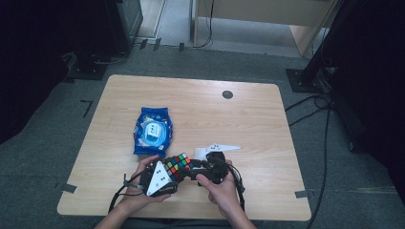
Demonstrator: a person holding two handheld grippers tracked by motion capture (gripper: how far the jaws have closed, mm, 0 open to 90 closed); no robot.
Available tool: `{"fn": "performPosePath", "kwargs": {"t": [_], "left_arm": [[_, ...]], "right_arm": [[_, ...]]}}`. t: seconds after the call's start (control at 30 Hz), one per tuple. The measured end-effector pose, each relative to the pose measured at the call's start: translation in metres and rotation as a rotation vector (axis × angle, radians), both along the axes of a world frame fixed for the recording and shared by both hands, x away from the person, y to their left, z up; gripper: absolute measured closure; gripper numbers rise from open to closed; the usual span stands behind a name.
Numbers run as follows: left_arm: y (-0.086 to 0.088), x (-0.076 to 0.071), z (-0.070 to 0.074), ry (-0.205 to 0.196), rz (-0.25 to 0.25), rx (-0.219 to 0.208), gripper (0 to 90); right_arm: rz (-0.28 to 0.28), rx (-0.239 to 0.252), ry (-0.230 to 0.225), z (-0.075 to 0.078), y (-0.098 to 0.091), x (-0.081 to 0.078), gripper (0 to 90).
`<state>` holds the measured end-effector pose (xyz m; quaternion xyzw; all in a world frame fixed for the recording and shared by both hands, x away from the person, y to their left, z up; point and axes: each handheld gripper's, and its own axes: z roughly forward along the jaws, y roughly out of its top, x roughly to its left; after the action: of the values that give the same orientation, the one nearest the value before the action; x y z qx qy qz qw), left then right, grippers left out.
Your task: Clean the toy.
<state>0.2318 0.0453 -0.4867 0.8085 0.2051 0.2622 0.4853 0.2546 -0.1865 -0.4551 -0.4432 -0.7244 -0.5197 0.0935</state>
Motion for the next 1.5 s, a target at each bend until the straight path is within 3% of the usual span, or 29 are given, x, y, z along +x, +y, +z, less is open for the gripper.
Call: {"fn": "performPosePath", "kwargs": {"t": [0.07, 0.17, 0.2, 0.23, 0.27, 0.37, 0.47, 0.53, 0.6, 0.73, 0.77, 0.83, 0.87, 0.93, 1.0, 1.1, 1.13, 1.2, 1.27, 1.33, 1.43, 1.5], "left_arm": [[0.008, 0.006, 0.000, 0.024, 0.041, -0.022, 34.2], [0.014, 0.012, -0.001, 0.055, 0.095, -0.030, 34.2], [0.015, 0.015, -0.001, 0.069, 0.109, -0.027, 34.1], [0.015, 0.015, -0.002, 0.074, 0.114, -0.027, 34.1], [0.014, 0.015, -0.002, 0.075, 0.118, -0.022, 34.1], [0.011, 0.014, -0.003, 0.071, 0.110, -0.008, 34.1], [0.010, 0.013, -0.004, 0.076, 0.105, -0.003, 34.1], [0.009, 0.013, -0.005, 0.083, 0.102, -0.001, 34.1], [0.008, 0.012, -0.005, 0.084, 0.094, 0.002, 34.1], [0.005, 0.009, -0.006, 0.084, 0.069, 0.003, 34.1], [0.004, 0.008, -0.005, 0.086, 0.062, 0.000, 34.1], [0.003, 0.007, -0.005, 0.089, 0.043, -0.006, 34.1], [0.001, 0.006, -0.005, 0.089, 0.033, -0.007, 34.2], [-0.001, 0.004, -0.005, 0.091, 0.009, -0.003, 34.2], [-0.005, 0.002, -0.006, 0.090, -0.013, 0.005, 34.1], [-0.010, -0.002, -0.008, 0.086, -0.053, 0.023, 34.2], [-0.012, -0.004, -0.009, 0.080, -0.051, 0.036, 34.2], [-0.012, -0.005, -0.009, 0.079, -0.062, 0.041, 34.2], [-0.012, -0.006, -0.008, 0.078, -0.072, 0.031, 34.2], [-0.012, -0.005, -0.007, 0.078, -0.069, 0.022, 34.2], [-0.010, -0.003, -0.006, 0.088, -0.056, 0.008, 34.2], [-0.006, 0.000, -0.004, 0.091, -0.042, -0.003, 34.2]], "right_arm": [[-0.021, 0.005, -0.037, 0.002, -0.007, 0.000, 34.8], [-0.123, -0.056, -0.092, 0.000, -0.020, 0.003, 34.8], [-0.159, -0.092, -0.101, -0.002, -0.022, 0.004, 34.7], [-0.256, -0.205, -0.124, -0.009, -0.023, 0.005, 35.9], [-0.299, -0.254, -0.128, -0.014, -0.023, 0.006, 37.2], [-0.377, -0.383, -0.110, -0.031, -0.023, 0.014, 39.2], [-0.400, -0.498, -0.110, -0.044, -0.022, 0.020, 41.1], [-0.380, -0.524, -0.083, -0.051, -0.020, 0.023, 42.7], [-0.369, -0.547, -0.091, -0.053, -0.019, 0.022, 48.3], [-0.346, -0.594, -0.128, -0.053, -0.020, 0.020, 81.9], [-0.321, -0.558, -0.109, -0.053, -0.023, 0.021, 85.2], [-0.276, -0.415, -0.062, -0.054, -0.031, 0.023, 87.4], [-0.266, -0.346, -0.074, -0.051, -0.033, 0.022, 87.7], [-0.255, -0.255, -0.144, -0.040, -0.031, 0.015, 87.8], [-0.201, -0.178, -0.260, -0.022, -0.022, 0.005, 87.9], [-0.112, -0.129, -0.318, -0.009, -0.005, -0.006, 88.2], [-0.093, -0.133, -0.310, -0.008, 0.001, -0.008, 88.3], [-0.096, -0.129, -0.314, -0.007, 0.006, -0.010, 88.4], [-0.082, -0.061, -0.281, -0.006, 0.005, -0.009, 88.4], [-0.056, -0.002, -0.280, -0.004, 0.004, -0.010, 88.4], [-0.008, 0.000, -0.324, 0.005, 0.009, -0.018, 88.4], [-0.006, -0.027, -0.346, 0.008, 0.012, -0.021, 88.3]]}}
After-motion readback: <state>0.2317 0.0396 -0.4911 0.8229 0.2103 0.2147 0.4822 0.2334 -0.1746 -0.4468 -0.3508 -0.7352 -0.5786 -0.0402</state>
